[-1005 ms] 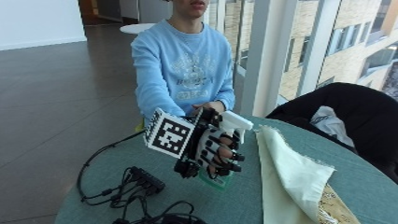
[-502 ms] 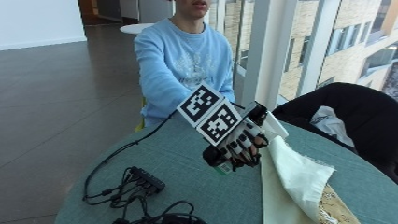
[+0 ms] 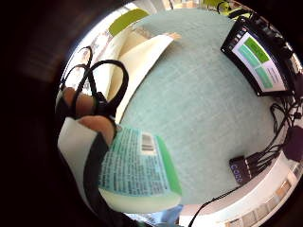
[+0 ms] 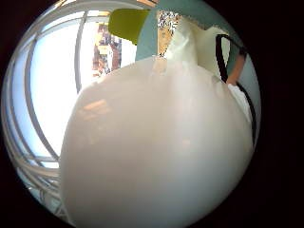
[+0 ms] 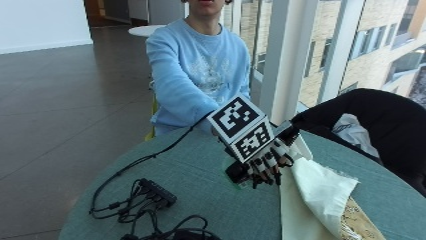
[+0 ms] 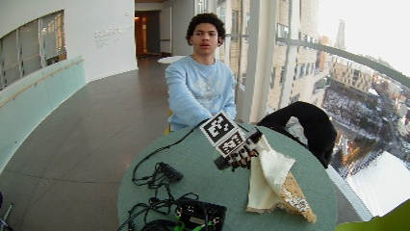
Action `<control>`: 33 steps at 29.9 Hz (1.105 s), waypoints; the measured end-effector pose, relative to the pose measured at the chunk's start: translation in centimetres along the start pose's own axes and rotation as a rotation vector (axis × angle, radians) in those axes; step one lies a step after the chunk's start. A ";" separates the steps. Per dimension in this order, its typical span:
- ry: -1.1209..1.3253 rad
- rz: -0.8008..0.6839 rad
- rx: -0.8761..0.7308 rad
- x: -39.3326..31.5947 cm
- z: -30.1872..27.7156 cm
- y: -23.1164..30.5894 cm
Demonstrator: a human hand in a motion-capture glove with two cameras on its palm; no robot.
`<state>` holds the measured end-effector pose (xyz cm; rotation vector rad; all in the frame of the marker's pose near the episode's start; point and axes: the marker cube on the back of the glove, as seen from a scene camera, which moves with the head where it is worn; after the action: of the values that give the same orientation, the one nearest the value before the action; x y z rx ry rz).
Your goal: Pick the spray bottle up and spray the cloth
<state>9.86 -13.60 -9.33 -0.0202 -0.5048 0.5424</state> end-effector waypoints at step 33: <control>0.046 0.027 -0.037 0.2 0.0 0.2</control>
<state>9.92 -13.31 -9.28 -0.0749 -0.4703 0.5573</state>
